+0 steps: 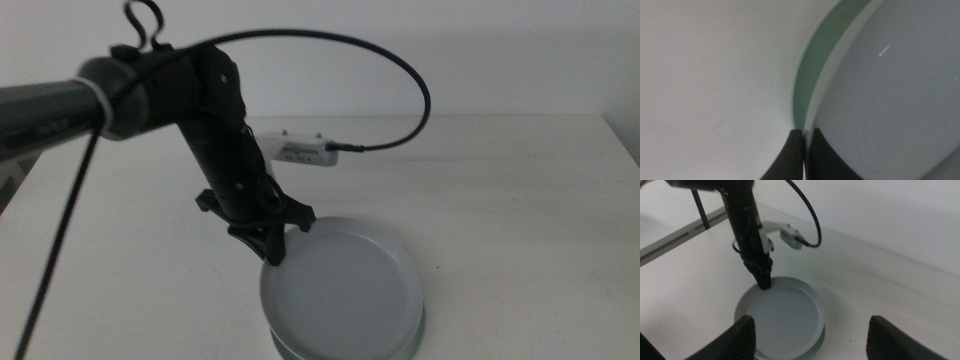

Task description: Stack the three bowls on top of each other.

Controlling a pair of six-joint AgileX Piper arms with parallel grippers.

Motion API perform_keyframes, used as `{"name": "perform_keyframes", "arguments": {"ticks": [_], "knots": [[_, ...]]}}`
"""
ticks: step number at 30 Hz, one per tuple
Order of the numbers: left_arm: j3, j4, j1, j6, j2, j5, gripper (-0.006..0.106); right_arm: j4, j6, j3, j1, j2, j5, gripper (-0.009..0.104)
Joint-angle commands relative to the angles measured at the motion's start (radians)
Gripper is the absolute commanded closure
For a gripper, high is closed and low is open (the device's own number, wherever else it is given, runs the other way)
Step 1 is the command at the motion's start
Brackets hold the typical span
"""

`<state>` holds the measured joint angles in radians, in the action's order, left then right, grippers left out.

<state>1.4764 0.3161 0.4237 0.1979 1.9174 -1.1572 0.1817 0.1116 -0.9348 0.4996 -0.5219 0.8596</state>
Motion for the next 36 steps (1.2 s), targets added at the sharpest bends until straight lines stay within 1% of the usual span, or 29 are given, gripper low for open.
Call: {"name": "perform_keyframes", "arguments": {"ticks": [1,4,6,8,9,10,13,15,17,18,21,24,30,36], "knots": [[0.031,0.047,0.016,0.000,-0.028,0.016,0.105,-0.003,0.008,-0.022,-0.006,-0.009,-0.075,0.036],[0.031,0.051,0.023,0.007,-0.009,0.021,0.105,-0.003,0.008,-0.022,-0.006,-0.009,-0.075,0.036],[0.031,0.050,0.023,-0.004,-0.006,0.019,0.102,-0.003,0.008,-0.022,-0.006,-0.009,-0.075,0.036],[0.031,0.049,0.021,-0.027,-0.006,0.019,0.095,-0.003,0.008,-0.022,-0.006,-0.009,-0.075,0.036],[0.031,0.049,0.021,-0.028,-0.006,0.018,0.090,-0.003,0.008,-0.022,-0.006,-0.009,-0.075,0.036],[0.031,0.049,0.021,-0.027,-0.006,0.017,0.083,-0.003,0.008,-0.022,-0.006,-0.009,-0.075,0.036],[0.031,0.049,0.021,-0.022,-0.010,0.011,0.058,-0.003,0.008,-0.022,-0.006,-0.009,-0.075,0.036],[0.037,0.038,0.019,-0.022,-0.023,0.003,0.036,-0.003,0.008,-0.022,-0.006,-0.009,-0.075,0.036],[0.050,0.021,0.010,-0.026,-0.042,-0.021,0.017,-0.003,0.008,-0.022,-0.006,-0.009,-0.075,0.036],[0.059,0.020,0.001,-0.039,-0.056,-0.037,0.010,-0.003,0.008,-0.022,-0.006,-0.009,-0.075,0.036],[0.071,0.009,-0.026,-0.084,-0.115,-0.066,0.010,-0.003,0.008,-0.022,-0.006,-0.009,-0.075,0.036],[0.071,-0.029,-0.062,-0.128,-0.198,-0.094,0.010,-0.003,0.008,-0.022,-0.006,-0.009,-0.075,0.036],[0.069,-0.156,-0.108,-0.210,-0.375,-0.112,0.010,-0.003,0.008,-0.022,-0.006,-0.009,-0.075,0.036],[0.070,-0.303,-0.109,-0.247,-0.530,-0.033,0.010,-0.003,0.008,-0.022,-0.006,-0.009,-0.075,0.036]]}}
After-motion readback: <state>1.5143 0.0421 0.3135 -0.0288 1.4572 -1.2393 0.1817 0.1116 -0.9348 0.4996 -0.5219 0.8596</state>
